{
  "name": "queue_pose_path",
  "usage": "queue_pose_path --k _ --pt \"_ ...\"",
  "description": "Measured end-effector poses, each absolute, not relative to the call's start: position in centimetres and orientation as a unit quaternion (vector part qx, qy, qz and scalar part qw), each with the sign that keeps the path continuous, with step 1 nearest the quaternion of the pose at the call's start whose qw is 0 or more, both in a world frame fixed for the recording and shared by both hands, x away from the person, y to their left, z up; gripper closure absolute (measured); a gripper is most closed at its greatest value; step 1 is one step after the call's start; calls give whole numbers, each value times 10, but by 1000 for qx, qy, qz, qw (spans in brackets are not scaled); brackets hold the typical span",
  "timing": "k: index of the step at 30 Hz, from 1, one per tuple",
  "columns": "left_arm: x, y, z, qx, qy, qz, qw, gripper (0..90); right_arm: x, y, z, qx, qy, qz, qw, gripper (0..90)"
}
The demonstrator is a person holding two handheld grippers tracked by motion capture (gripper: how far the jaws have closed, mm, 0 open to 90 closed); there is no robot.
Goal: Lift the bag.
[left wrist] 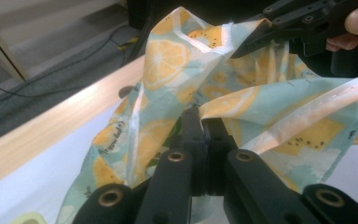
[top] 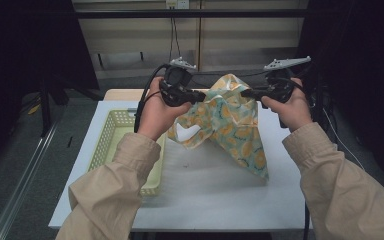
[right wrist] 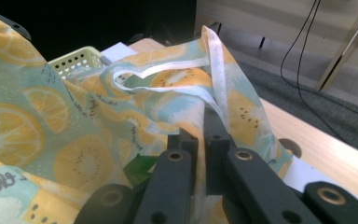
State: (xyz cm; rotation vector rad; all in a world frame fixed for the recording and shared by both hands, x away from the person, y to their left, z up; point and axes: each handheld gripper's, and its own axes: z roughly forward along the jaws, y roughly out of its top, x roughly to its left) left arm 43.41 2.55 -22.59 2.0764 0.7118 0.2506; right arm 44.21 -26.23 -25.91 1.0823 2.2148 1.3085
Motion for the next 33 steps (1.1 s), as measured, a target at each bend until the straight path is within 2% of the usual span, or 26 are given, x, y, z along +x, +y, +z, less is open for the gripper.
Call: queue_pose_path --k 3,5,8,10,11,12,14,15,16,22,33 --pt "434 31 -228 838 289 92 454 871 442 -260 -264 388 778 471 151 888" --pt "434 34 -232 834 297 76 458 814 441 -258 -267 393 774 477 137 826" --pt "434 41 -238 825 315 67 465 569 438 -255 -271 395 768 491 116 624" --pt "434 47 -243 821 330 67 460 413 435 -253 -271 393 765 498 111 443" --pt "434 48 -245 821 335 69 457 302 434 -252 -271 395 766 496 103 382" --pt "434 52 -247 820 340 71 456 235 433 -252 -270 395 768 493 105 354" --pt "432 58 -249 815 346 71 460 220 429 -253 -269 397 765 493 119 307" --pt "432 61 -250 814 348 70 460 179 427 -254 -268 400 762 496 118 281" --pt "431 64 -251 813 351 72 458 136 425 -255 -268 401 760 497 118 272" --pt "419 90 -263 819 340 80 455 66 414 -264 -282 400 765 490 122 243" --pt "398 121 -304 823 331 81 455 57 381 -287 -327 399 772 473 147 220"
